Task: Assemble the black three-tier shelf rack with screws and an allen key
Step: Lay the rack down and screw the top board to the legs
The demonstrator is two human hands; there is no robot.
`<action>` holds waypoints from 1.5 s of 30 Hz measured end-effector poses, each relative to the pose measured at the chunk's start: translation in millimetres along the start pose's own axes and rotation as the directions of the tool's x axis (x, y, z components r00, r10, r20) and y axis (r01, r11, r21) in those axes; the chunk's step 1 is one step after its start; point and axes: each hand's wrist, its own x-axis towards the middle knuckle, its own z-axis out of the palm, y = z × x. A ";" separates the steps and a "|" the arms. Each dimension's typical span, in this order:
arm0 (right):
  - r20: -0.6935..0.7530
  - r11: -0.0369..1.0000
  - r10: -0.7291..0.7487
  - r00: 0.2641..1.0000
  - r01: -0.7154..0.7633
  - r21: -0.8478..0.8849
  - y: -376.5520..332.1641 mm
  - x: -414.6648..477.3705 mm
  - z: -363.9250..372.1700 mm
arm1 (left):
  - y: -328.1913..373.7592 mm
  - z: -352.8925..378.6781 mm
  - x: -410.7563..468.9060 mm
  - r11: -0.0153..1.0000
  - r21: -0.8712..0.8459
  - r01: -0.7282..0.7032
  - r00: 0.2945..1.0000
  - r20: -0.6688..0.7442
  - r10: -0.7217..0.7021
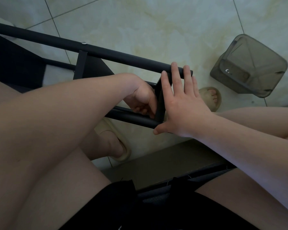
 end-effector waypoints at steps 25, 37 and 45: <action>0.005 1.000 0.004 1.000 -0.004 0.012 0.2 0.6 0.1 | -2.0 -6.6 -4.1 1.000 0.011 -0.027 0.999 -0.029 0.027; -0.001 1.000 -0.004 1.000 0.004 0.013 0.4 0.1 0.8 | 4.1 -0.8 -2.0 0.999 0.031 -0.029 1.000 0.000 0.029; -0.009 1.000 -0.004 1.000 0.004 0.011 2.1 1.5 2.5 | 4.9 -1.4 -1.4 0.998 0.020 -0.056 0.998 0.010 0.056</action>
